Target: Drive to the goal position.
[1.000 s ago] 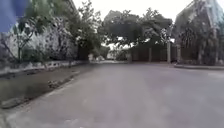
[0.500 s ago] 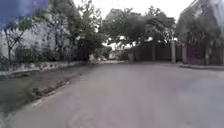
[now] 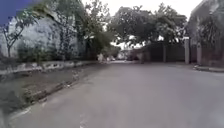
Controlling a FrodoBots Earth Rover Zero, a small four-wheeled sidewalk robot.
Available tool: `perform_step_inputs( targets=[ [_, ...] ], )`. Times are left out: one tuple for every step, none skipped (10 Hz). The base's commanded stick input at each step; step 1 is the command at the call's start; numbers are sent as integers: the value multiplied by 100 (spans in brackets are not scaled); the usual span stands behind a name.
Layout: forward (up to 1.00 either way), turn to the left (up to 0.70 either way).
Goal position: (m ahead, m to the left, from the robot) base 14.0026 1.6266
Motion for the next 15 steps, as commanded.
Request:
perform_step_inputs(
  targets=[
    [100,0],
    [100,0],
    [100,0],
    [100,0],
    [100,0],
    [100,0],
    [100,0],
    [100,0],
    [100,0],
    [100,0],
    [100,0],
    [100,0],
    [100,0],
    [100,0],
    [100,0]
  ],
)
